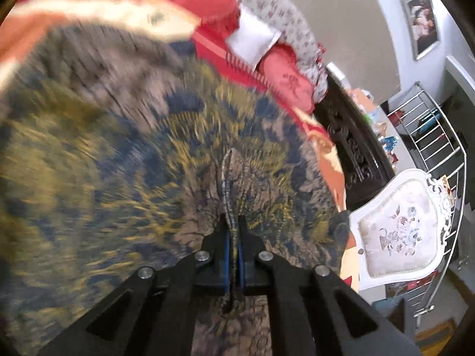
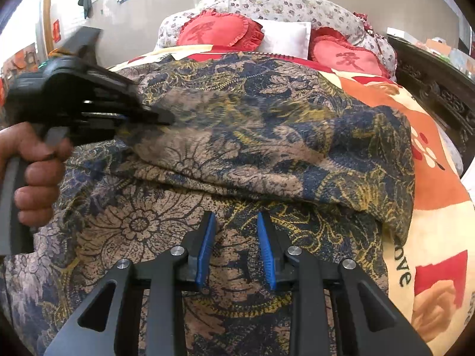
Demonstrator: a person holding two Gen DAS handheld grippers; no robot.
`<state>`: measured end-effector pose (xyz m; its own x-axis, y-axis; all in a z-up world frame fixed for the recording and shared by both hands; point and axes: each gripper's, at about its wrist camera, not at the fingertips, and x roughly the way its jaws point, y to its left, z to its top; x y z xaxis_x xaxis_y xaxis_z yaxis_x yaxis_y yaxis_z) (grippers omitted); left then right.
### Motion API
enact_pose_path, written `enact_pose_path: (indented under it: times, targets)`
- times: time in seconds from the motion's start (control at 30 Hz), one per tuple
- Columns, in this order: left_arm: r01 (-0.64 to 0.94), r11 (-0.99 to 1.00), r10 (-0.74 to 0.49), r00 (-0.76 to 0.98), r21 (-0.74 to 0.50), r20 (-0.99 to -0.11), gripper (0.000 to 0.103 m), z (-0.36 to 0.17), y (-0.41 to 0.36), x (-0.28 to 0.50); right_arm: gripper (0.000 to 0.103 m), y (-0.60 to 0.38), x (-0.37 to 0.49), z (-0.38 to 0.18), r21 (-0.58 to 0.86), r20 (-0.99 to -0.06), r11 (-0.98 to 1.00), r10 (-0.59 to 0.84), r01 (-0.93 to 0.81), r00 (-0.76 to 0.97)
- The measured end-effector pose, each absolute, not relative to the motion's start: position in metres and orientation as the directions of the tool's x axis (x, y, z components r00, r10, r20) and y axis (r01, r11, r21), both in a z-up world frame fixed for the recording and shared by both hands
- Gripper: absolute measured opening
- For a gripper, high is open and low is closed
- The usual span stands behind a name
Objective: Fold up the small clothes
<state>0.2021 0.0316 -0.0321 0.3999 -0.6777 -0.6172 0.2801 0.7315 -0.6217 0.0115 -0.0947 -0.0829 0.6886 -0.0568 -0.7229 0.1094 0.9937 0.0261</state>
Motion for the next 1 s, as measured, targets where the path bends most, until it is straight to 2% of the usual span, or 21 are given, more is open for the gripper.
enact_pose_path:
  times: [0.13,0.33,0.57,0.77,0.9,0.93,0.97,1.0]
  targets:
    - [0.247,0.785,-0.599,0.539,-0.568,-0.592,0.004,-0.007,0.088,0.191,0.045,-0.095,0.011,-0.083,0.025,-0.721,0.994,-0.058,0.110,0.690]
    - [0.108,0.855,-0.466,0.588,-0.507,-0.661,0.004,-0.023,0.151,0.207,0.045,-0.095,0.010,-0.082,0.028,-0.718,0.993,-0.057,0.111,0.693]
    - [0.070,0.899,-0.383,0.604,-0.433,-0.699,0.004,-0.035,0.158,0.210,0.045,-0.096,0.010,-0.082,0.030,-0.720,0.993,-0.056,0.112,0.692]
    - [0.090,0.913,-0.378,0.560,-0.399,-0.737,0.004,-0.048,0.142,0.211,0.045,-0.097,0.011,-0.083,0.032,-0.722,0.993,-0.055,0.112,0.689]
    - [0.086,0.933,-0.332,0.580,-0.350,-0.744,0.007,-0.041,0.141,0.207,0.046,-0.097,0.012,-0.083,0.029,-0.726,0.993,-0.057,0.113,0.686]
    - [0.072,0.948,-0.289,0.611,-0.311,-0.737,0.011,-0.033,0.141,0.204,0.046,-0.097,0.012,-0.083,0.029,-0.726,0.993,-0.056,0.113,0.685]
    - [0.058,0.960,-0.244,0.649,-0.274,-0.720,0.024,-0.024,0.139,0.198,0.046,-0.097,0.012,-0.083,0.031,-0.726,0.993,-0.056,0.113,0.685]
    - [0.045,0.969,-0.207,0.695,-0.245,-0.689,0.032,-0.012,0.138,0.192,0.046,-0.097,0.012,-0.083,0.031,-0.726,0.993,-0.055,0.113,0.685]
